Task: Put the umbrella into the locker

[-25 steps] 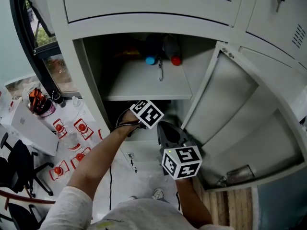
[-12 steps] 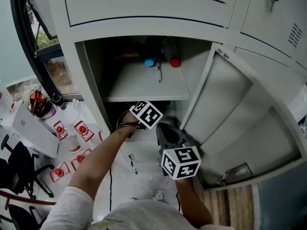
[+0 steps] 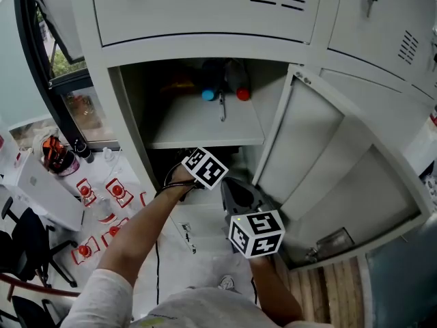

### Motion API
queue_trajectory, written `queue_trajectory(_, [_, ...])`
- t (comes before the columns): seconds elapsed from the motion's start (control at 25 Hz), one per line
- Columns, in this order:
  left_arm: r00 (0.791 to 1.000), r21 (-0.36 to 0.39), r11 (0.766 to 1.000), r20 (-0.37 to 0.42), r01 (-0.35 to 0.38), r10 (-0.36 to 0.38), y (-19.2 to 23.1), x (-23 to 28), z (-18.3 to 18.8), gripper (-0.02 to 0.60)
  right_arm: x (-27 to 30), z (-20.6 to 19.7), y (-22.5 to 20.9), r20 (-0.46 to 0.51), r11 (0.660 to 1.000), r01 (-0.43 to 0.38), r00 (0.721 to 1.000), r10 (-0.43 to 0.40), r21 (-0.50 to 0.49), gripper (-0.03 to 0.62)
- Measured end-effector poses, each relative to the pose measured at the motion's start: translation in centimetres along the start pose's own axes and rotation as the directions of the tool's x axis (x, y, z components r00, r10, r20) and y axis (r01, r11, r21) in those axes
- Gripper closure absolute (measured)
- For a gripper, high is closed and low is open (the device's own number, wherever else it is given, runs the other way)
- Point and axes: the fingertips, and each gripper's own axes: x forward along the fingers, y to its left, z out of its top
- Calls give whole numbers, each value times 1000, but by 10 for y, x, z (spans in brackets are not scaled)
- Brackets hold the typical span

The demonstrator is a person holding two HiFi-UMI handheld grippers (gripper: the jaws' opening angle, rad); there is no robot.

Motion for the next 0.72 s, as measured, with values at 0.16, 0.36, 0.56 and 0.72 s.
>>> queue_trajectory(0.16, [1000, -26, 1000, 17, 11, -10, -2, -4, 3, 265, -1, 1, 0, 2, 1000, 1, 1000, -1, 1, 591])
queue_trajectory(0.36, [999, -82, 997, 52, 10, -6, 1, -12, 8, 265, -3, 2, 0, 4, 1000, 3, 1000, -3, -1, 591])
queue_trajectory(0.56, [997, -100, 995, 83, 12, -4, 0, -20, 12, 265, -3, 4, 1, 7, 1000, 4, 1000, -4, -5, 591])
queue_trajectory(0.72, [994, -112, 994, 113, 18, -5, -1, -29, 14, 270, -2, 5, 3, 8, 1000, 2, 1000, -2, -8, 591])
